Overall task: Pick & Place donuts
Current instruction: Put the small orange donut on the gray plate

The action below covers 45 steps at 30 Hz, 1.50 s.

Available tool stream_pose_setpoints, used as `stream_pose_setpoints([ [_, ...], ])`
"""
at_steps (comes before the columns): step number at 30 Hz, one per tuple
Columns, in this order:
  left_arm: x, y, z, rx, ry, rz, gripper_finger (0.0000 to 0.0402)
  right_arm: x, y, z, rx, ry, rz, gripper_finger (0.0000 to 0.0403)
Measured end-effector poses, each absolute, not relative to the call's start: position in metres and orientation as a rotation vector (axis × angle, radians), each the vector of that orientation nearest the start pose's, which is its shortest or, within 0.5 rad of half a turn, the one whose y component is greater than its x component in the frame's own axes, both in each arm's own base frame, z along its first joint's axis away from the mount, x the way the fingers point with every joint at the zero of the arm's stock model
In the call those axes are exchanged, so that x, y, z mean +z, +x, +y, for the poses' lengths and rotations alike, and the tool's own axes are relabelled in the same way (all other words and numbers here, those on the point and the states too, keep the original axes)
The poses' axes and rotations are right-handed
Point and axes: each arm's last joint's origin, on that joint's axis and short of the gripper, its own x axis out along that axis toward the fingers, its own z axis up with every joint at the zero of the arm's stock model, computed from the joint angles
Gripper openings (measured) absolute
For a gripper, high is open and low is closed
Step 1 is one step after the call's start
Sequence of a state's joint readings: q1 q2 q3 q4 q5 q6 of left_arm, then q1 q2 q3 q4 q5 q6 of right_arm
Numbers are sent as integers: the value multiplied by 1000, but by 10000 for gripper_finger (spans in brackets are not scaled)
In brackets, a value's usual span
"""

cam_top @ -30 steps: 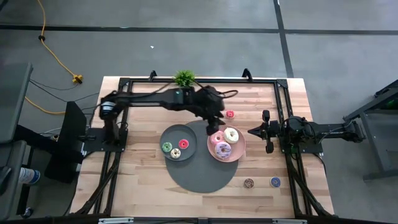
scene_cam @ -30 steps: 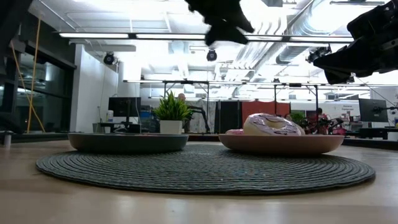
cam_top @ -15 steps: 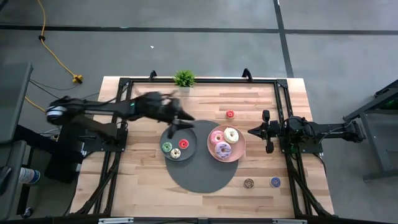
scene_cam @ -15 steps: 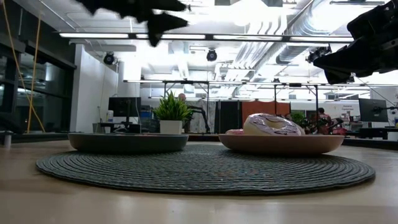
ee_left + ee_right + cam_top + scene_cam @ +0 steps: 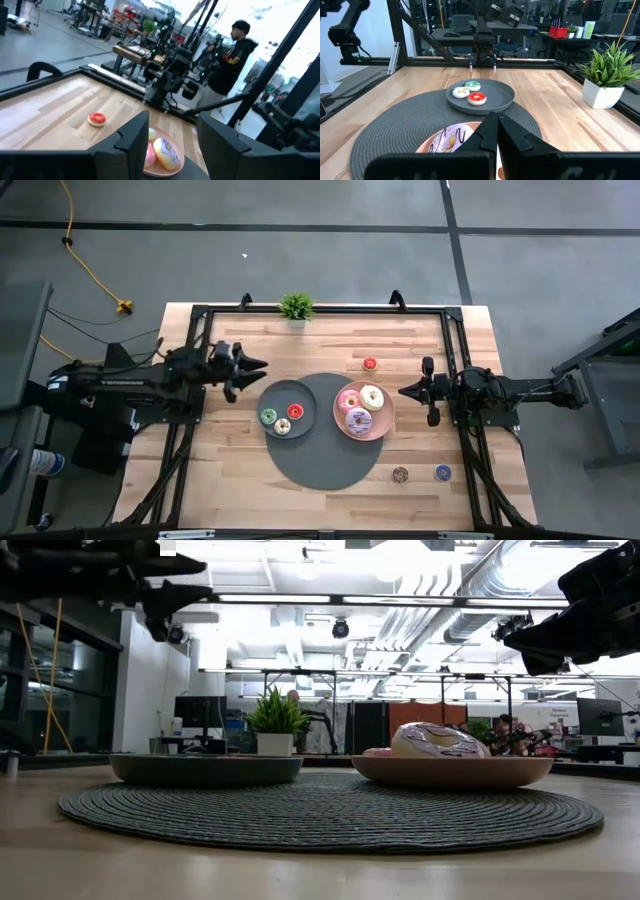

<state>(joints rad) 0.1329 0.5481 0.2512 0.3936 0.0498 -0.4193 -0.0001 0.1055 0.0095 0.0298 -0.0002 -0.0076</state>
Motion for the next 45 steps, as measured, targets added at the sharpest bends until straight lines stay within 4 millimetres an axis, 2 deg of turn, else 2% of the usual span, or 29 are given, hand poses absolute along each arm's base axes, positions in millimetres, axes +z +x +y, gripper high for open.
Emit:
stream_pose_setpoints([
  [7,232,122,15,32,-441,-211,159,161,104,0,0,-8,67,0],
  [13,214,110,13,6,-487,-246,159,161,104,0,0,-8,68,0],
  [22,197,104,12,-1,-522,-265,159,161,104,0,0,-8,68,0],
  [31,196,100,10,-38,-507,-281,159,161,104,0,0,-8,69,0],
  [37,186,98,6,-159,-455,-154,159,161,104,0,0,-8,69,0],
  [45,173,96,4,-162,-354,-37,159,161,104,0,0,-8,69,0],
])
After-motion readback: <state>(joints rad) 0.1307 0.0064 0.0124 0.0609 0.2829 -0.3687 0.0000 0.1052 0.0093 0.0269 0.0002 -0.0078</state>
